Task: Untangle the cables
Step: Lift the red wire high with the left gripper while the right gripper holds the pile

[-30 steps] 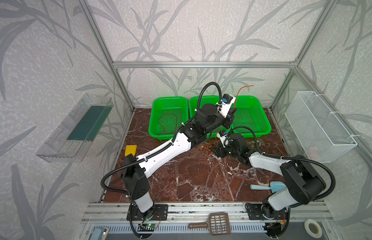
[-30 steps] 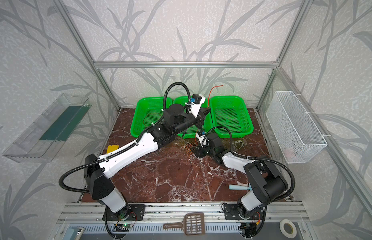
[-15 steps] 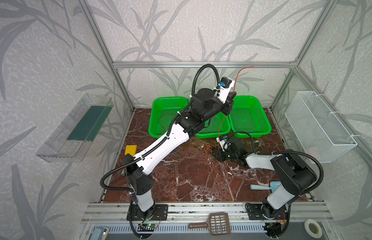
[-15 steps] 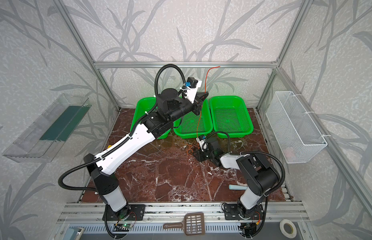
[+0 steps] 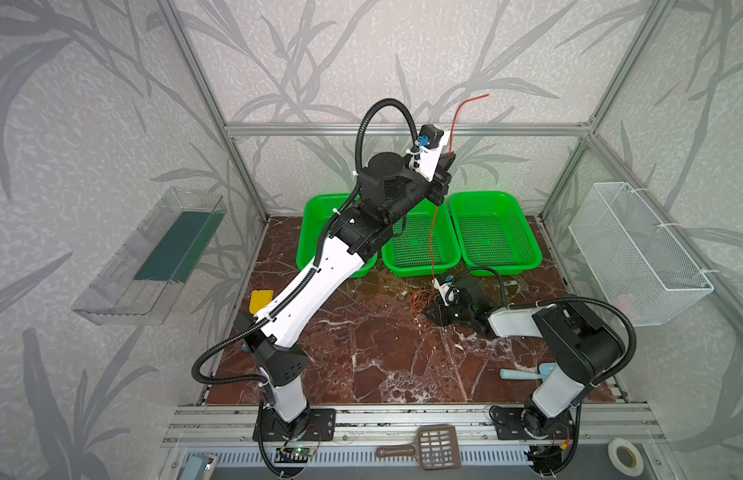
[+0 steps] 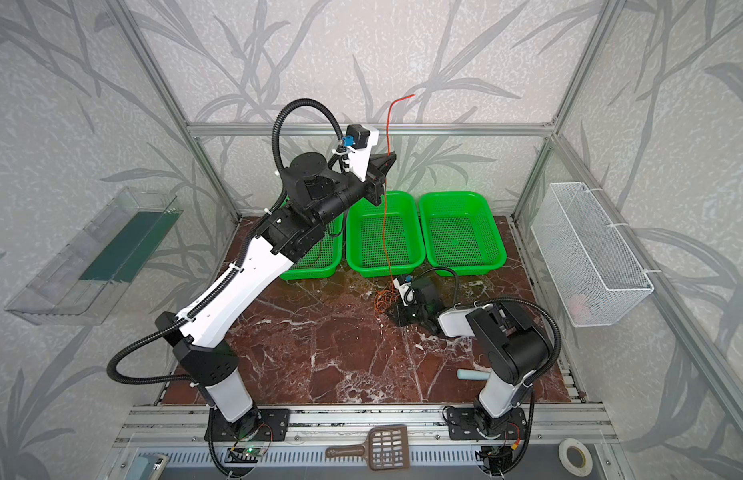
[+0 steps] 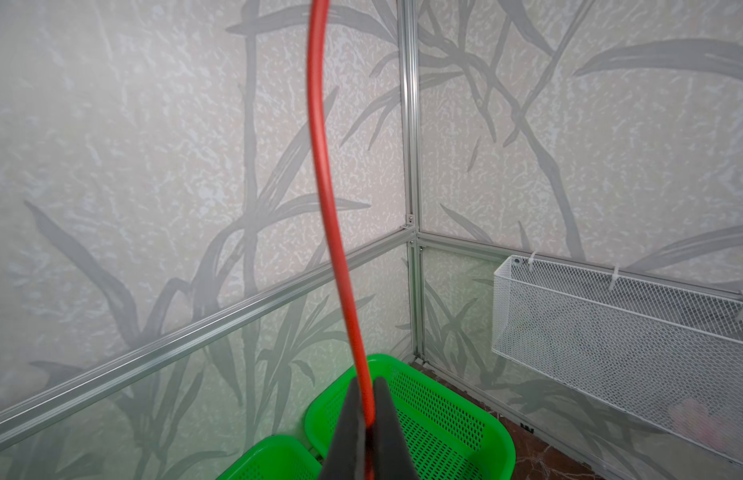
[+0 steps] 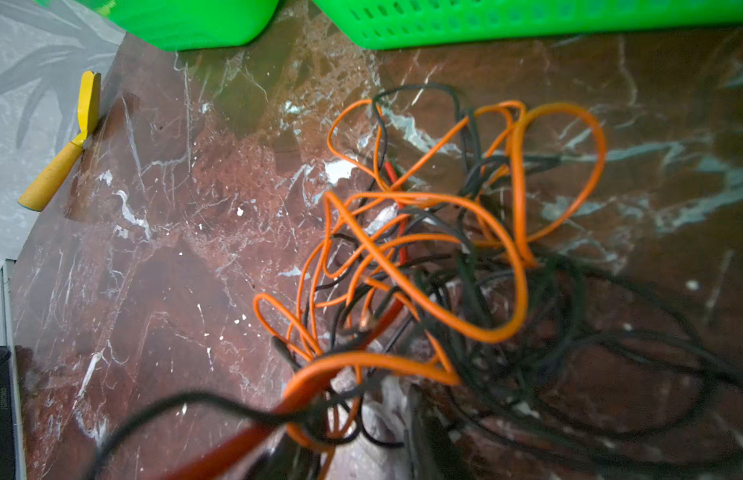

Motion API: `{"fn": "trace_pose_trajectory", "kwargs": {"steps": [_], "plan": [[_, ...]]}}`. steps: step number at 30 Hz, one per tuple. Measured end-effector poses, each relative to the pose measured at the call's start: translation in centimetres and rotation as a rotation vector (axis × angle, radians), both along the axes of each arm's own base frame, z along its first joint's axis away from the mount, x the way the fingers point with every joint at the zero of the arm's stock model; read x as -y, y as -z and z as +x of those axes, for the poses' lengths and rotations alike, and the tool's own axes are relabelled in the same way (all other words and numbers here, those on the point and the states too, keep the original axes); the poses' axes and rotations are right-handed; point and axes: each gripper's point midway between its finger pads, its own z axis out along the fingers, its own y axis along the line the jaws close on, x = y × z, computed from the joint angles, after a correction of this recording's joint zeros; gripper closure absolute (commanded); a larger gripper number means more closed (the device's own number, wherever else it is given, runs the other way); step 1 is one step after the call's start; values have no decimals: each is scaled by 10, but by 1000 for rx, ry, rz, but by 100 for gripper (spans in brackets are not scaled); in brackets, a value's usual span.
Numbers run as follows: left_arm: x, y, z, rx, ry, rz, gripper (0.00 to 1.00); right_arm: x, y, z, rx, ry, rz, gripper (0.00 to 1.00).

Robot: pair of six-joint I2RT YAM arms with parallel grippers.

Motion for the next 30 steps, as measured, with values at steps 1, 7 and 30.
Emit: {"fn": "trace_pose_trajectory", "kwargs": {"steps": [1, 7, 30], "plan": [[-3, -4, 1, 9, -8, 1, 100, 0, 0, 0, 1, 1, 1, 67], [-24, -35, 3, 74, -55, -9, 100, 0, 0, 0, 1, 3, 3, 67], [-60, -79, -4, 168, -105, -33, 100, 11, -39, -9, 91, 3, -2, 30]]}}
